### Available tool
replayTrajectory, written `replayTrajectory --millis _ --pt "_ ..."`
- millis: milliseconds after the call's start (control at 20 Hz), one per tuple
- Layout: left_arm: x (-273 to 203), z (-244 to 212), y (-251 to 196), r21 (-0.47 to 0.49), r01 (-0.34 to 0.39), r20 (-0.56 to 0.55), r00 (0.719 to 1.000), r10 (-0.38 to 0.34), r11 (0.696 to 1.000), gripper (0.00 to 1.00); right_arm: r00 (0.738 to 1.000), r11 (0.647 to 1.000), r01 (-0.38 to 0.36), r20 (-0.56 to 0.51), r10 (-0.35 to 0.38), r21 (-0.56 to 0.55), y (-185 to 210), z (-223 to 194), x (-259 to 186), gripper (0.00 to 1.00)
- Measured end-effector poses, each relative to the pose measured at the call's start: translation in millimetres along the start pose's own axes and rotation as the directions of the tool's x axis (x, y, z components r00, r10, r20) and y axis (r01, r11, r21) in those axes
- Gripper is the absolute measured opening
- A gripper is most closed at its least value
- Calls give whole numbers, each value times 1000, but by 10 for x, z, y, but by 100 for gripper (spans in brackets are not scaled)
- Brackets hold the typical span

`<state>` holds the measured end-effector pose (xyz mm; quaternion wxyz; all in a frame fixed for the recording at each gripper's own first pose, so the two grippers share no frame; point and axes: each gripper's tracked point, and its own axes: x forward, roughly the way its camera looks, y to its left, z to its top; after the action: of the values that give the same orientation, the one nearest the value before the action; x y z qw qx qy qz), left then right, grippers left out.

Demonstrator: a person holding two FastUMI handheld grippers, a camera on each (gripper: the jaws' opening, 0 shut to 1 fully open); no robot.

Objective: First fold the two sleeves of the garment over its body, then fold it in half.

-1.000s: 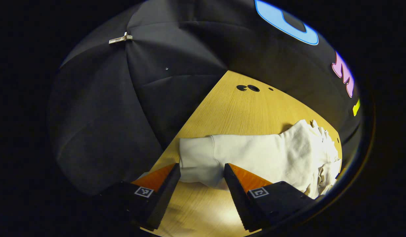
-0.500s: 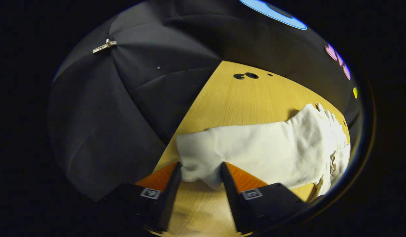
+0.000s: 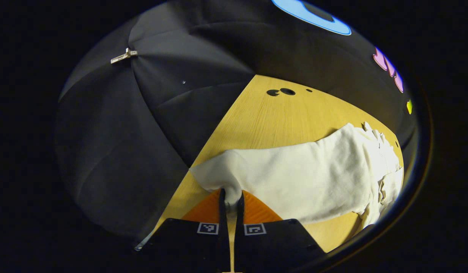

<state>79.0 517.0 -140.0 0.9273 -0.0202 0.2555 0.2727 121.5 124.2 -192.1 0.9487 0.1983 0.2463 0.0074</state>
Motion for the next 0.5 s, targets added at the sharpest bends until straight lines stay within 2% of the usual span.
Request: replayTrajectory --millis 50,250,500 --pt "-44 21 -60 1 7 11 1000 -7 1000 10 1000 1000 5 2 -5 1 -44 12 -22 98" --pt "-270 153 -379 11 54 61 997 -54 998 10 1000 1000 22 -3 -22 9 -247 29 -102 98" --pt "-691 318 -1044 53 138 130 981 -144 989 10 999 999 44 -15 -44 10 -514 52 -177 98"
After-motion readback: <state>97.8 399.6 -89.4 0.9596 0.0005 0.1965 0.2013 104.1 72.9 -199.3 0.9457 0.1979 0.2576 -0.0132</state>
